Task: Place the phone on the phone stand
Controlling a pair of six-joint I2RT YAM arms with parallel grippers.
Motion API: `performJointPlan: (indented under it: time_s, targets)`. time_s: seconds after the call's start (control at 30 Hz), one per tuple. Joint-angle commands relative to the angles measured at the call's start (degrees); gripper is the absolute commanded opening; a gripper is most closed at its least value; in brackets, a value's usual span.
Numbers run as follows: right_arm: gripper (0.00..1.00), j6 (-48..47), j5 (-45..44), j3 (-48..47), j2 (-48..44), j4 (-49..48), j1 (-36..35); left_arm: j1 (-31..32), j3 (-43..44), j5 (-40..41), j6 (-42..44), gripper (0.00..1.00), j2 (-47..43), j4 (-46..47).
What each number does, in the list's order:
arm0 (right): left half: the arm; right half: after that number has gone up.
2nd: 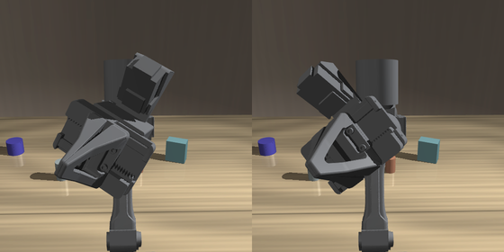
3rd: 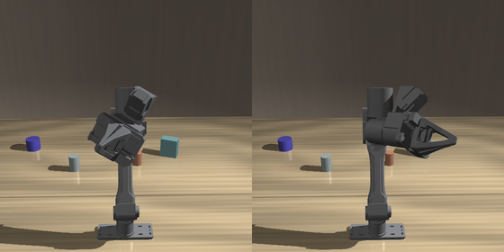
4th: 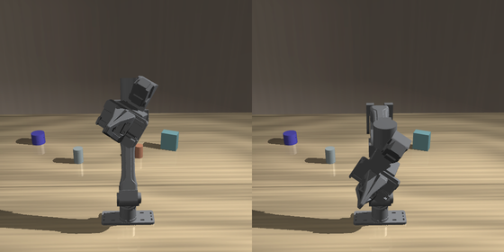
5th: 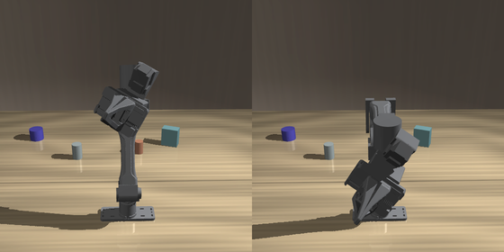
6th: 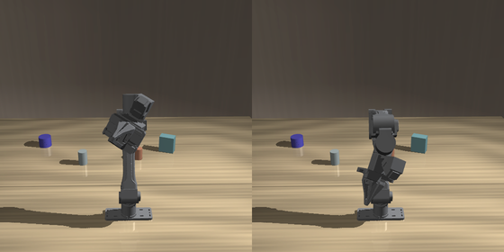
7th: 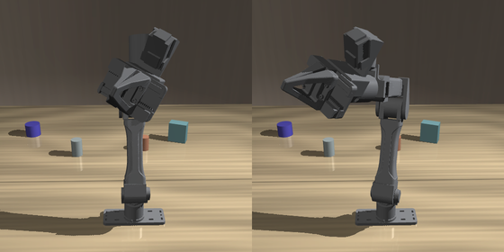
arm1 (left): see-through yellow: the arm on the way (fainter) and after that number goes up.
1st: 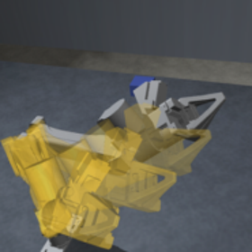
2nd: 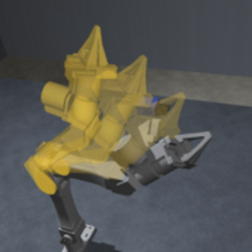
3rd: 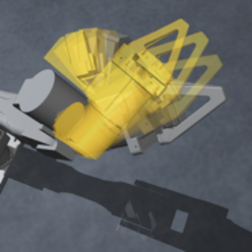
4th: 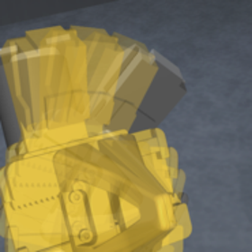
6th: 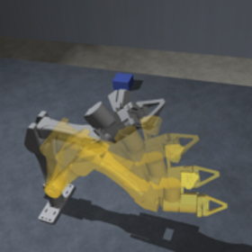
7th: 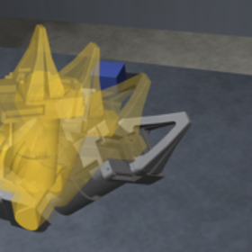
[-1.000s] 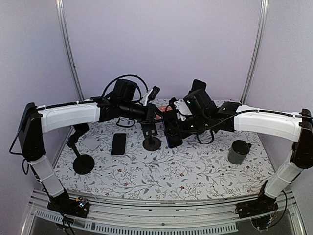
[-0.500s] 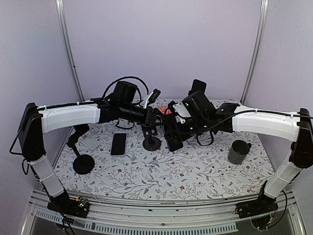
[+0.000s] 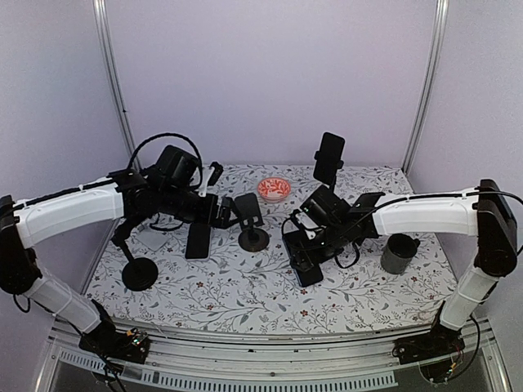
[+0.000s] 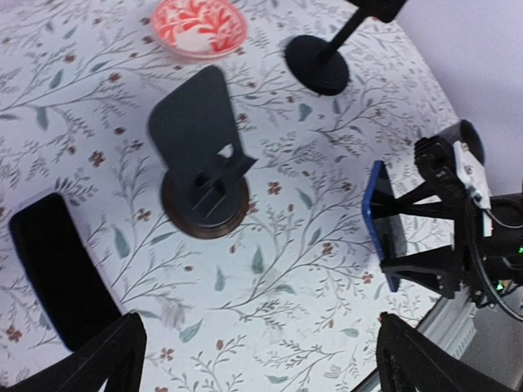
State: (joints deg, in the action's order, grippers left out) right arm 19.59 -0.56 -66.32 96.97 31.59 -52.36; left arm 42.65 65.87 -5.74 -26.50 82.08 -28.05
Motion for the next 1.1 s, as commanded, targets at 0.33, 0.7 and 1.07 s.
performJointPlan:
  time_s: [0.33, 0.7, 1.07]
  targets:
    - [0.67, 3.51, 5.04, -2.54, 13.24, 8.21, 0.87, -6.35, -0.66, 7.44, 0.15, 0.99, 11.2, -11.5]
    - [0.99, 5.97, 4.19, -4.29, 11.99, 9.41, 0.94, -11.39, 1.58, 6.77, 2.13, 0.99, 18.06, -12.84]
    - [0.99, 7.55, 3.57, -2.8, 8.55, 8.26, 0.93, -13.06, 3.04, 5.49, 2.84, 0.99, 26.27, -13.78]
